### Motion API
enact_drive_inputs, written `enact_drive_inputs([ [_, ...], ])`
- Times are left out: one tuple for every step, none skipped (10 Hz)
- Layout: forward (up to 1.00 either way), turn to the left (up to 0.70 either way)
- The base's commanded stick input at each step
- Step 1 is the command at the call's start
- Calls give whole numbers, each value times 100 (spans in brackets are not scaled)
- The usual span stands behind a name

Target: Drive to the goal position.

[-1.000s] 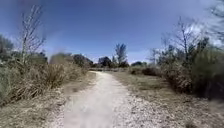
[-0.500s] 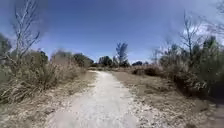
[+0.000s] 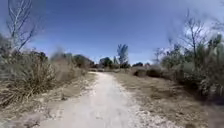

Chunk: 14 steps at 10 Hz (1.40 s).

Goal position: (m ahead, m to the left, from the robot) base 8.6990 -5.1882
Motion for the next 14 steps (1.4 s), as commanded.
enact_drive_inputs([
  [70, 0],
  [70, 0],
  [70, 0],
  [70, 0],
  [70, 0],
  [70, 0],
  [70, 0],
  [70, 0],
  [70, 0],
  [70, 0],
  [70, 0],
  [70, 0],
  [70, 0],
  [70, 0],
])
